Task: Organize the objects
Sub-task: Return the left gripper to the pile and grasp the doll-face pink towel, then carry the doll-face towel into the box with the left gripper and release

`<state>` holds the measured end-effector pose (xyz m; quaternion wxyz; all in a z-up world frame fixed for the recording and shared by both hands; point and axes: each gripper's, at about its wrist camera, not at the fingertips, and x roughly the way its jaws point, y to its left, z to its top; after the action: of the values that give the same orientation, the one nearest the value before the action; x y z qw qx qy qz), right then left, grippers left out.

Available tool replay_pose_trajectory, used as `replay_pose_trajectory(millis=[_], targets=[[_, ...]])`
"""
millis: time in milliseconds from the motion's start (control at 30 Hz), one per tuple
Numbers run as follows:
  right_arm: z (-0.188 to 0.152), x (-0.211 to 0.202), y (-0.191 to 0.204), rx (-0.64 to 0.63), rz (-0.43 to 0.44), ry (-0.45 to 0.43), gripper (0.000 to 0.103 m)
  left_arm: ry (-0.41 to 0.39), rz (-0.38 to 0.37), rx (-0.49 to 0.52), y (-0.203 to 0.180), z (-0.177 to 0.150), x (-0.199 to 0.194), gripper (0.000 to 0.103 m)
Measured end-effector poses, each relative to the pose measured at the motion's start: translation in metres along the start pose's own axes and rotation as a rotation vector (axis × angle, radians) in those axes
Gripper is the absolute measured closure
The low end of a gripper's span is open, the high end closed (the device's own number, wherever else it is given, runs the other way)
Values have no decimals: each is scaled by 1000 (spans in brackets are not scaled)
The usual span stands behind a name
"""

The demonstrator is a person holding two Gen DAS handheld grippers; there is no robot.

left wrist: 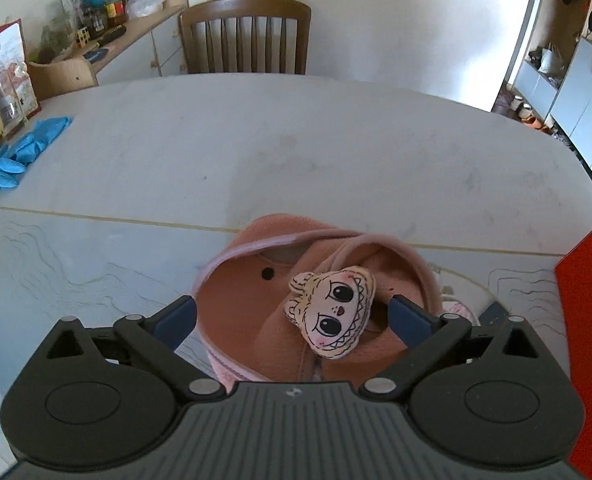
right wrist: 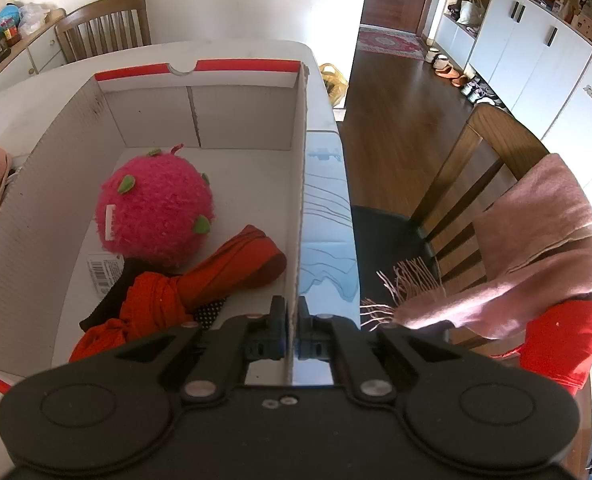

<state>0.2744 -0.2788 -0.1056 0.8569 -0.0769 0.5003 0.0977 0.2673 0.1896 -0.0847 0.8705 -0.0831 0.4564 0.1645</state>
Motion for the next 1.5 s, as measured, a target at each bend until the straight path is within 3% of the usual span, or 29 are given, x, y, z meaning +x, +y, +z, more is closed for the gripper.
replay_pose_trajectory(millis=[100,300,367,433,600,933,1067,1300,1500], targets=[[0,1,1,-2,-3,3,99,-4,20,23,-2,-1,5,1],[1,1,1,-3,-6,5,99,-5,-16,28,-1,-1,12,4],[1,1,2,-2,-5,5,99,-6,-28,29,-3,-2,11,14],[1,1,2,-2,-5,5,99,-1,-32,27,-3,-3,11,33],[1,1,2,-3,-5,5,99,5,-88,13,-2,-6,10,61],[0,-1,0,-2,-3,1,99,-48,-81,23,-3,-10,-17,65],[-1,-1,-1,-2,-2,0,100,-59,-113,23,-7,-9,-34,65],[0,0,0,-4,1,-3,100,-83,-221,75,-38,-10,-67,65],[1,0,0,-6,4,-5,100,-98,-354,158,-87,-11,-93,65]])
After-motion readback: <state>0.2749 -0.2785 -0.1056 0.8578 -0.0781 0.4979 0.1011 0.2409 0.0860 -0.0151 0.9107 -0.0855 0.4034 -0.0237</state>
